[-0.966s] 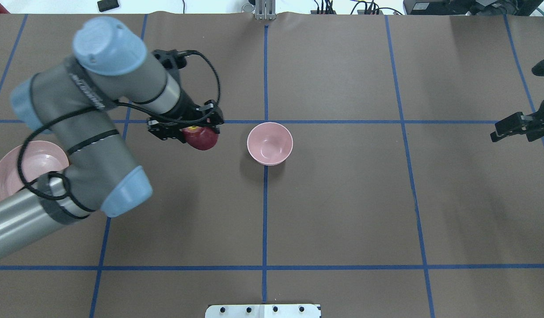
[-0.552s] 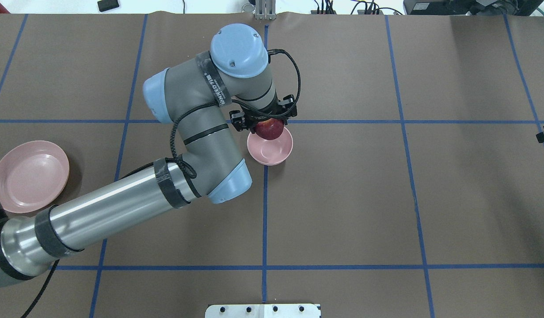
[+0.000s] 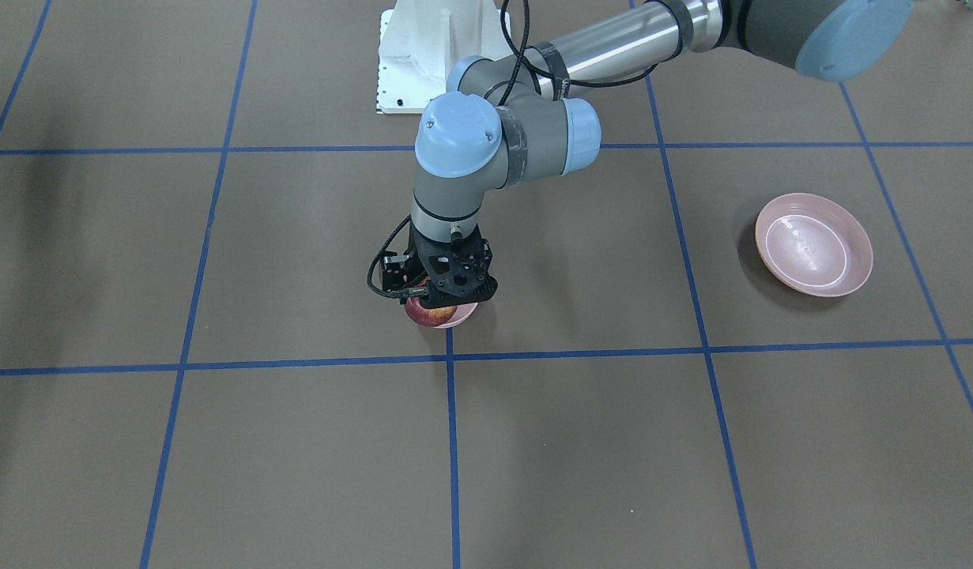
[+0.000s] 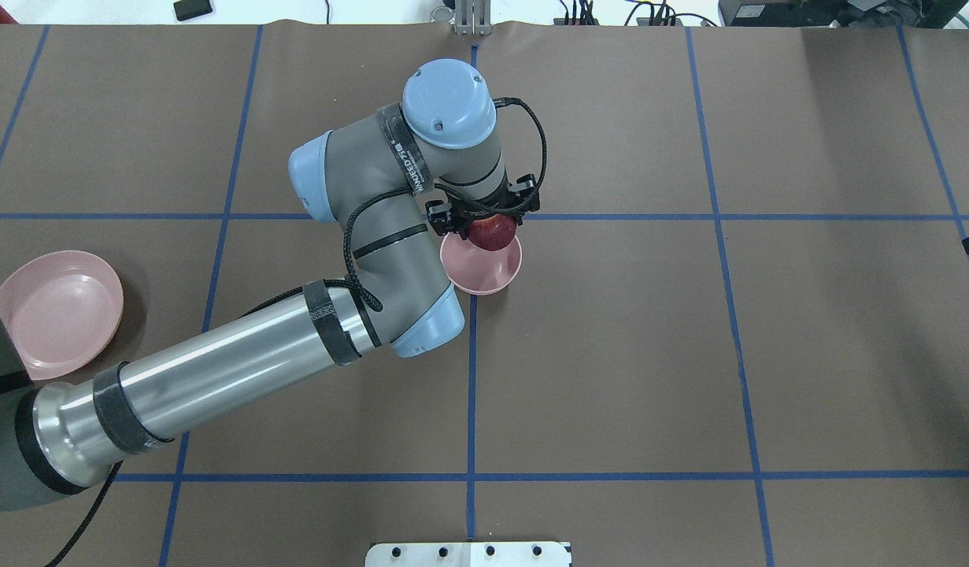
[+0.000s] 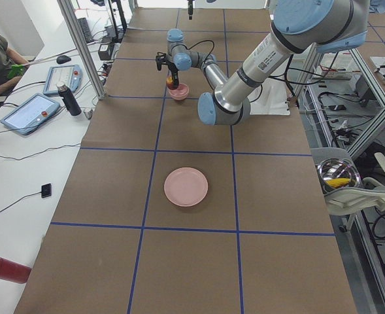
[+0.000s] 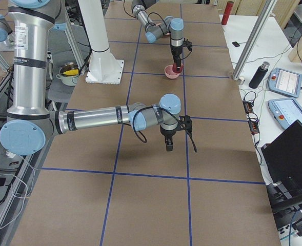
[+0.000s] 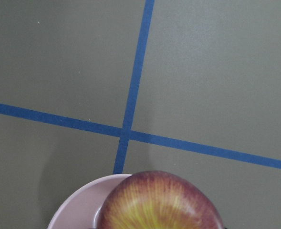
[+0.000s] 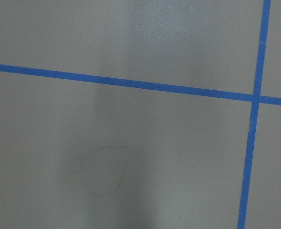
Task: Move apple from plate to bowl
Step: 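Lower the apple into the pink bowl and open the left gripper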
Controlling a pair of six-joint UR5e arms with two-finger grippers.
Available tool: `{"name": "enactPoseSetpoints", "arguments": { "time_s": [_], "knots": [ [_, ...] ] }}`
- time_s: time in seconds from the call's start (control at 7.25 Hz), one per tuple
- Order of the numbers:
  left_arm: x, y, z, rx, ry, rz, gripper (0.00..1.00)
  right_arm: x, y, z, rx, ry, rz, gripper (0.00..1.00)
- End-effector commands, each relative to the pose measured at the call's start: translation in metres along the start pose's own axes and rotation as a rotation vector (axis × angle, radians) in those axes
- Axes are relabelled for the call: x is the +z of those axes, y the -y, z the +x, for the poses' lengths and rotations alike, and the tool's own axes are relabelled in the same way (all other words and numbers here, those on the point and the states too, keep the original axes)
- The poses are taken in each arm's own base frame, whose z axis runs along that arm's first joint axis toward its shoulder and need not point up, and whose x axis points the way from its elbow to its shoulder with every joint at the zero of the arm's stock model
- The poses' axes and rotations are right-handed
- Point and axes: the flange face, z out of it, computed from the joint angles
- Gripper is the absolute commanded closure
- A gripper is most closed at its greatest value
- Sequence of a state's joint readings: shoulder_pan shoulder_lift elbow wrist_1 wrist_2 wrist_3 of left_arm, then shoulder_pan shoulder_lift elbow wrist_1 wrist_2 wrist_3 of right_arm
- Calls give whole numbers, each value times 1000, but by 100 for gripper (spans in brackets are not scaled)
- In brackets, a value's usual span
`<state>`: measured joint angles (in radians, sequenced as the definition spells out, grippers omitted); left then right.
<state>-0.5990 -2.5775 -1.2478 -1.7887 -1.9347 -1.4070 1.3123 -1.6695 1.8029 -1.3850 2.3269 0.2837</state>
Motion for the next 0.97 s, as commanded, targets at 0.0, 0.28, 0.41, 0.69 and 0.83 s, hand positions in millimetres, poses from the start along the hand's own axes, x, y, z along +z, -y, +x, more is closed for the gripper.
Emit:
{"name": "enactPoseSetpoints", "arguments": {
  "time_s": [0.0,0.28,0.41,0.69,0.83],
  "knots": [
    [7,-8,-3,0,8,-11,98,0,1,-1,2,2,0,0],
    [7,-14,-6,-47,0,-20,98,1,1,0,5,1,-2,0],
    [10,-16,-8,-48,4,-23,93,3,1,2,8,-1,-5,0],
    [16,-15,-17,-49,14,-24,55,6,3,5,17,-4,-10,0],
    [16,-15,-17,-49,12,-25,32,7,2,5,18,0,-12,0]
  ]
}}
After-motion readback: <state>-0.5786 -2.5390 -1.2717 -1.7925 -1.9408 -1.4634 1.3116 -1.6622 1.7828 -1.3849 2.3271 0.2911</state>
